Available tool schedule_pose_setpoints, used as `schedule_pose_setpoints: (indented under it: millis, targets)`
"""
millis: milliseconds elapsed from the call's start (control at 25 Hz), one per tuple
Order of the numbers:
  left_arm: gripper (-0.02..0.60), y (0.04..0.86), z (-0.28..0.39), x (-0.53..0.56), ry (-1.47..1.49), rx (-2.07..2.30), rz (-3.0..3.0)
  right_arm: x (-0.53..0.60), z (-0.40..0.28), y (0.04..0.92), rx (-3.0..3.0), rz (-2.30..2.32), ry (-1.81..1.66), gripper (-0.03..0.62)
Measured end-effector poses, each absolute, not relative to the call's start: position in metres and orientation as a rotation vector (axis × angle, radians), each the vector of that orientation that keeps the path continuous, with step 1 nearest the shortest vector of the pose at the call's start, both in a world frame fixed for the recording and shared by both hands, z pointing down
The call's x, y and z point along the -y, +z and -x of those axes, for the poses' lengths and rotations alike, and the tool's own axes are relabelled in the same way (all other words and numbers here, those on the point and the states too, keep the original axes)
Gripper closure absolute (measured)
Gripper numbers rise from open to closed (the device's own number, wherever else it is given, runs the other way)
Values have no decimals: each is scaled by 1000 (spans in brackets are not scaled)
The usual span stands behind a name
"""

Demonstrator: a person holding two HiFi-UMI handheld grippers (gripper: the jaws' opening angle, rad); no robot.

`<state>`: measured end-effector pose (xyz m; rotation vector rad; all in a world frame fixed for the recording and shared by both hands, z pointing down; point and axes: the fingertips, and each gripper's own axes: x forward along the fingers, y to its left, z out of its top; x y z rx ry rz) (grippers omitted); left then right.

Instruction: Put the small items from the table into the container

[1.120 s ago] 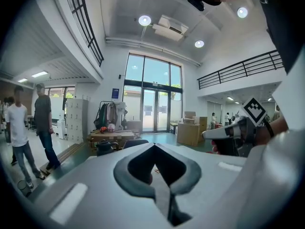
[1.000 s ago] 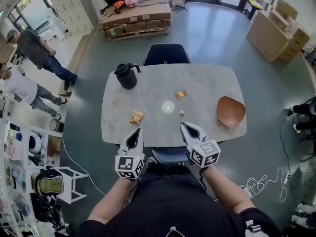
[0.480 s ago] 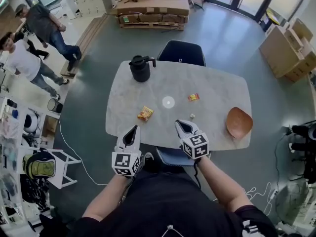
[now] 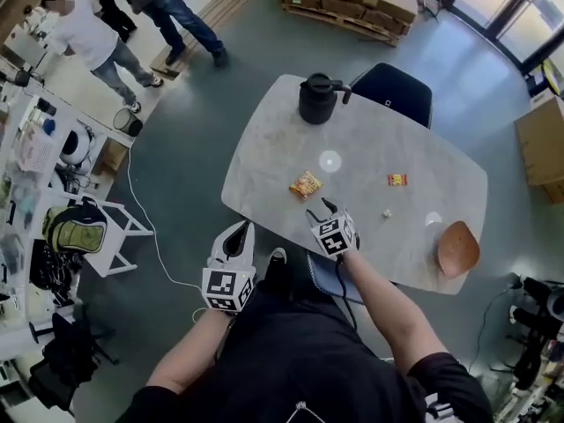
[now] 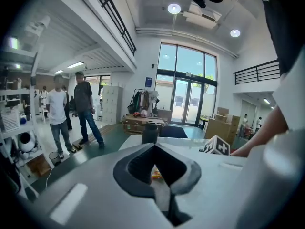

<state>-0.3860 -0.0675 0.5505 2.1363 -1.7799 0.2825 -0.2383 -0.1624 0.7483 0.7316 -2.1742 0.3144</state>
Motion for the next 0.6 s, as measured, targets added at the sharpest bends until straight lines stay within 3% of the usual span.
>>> schedule_pose_setpoints:
  millis: [400, 600]
  targets:
    - [578, 576, 460, 27, 325, 1871, -1925, 184, 276, 849, 1933, -721, 231, 343]
    - [578, 579, 482, 17, 344, 1880, -1878, 199, 283, 876, 1836, -776, 195, 397]
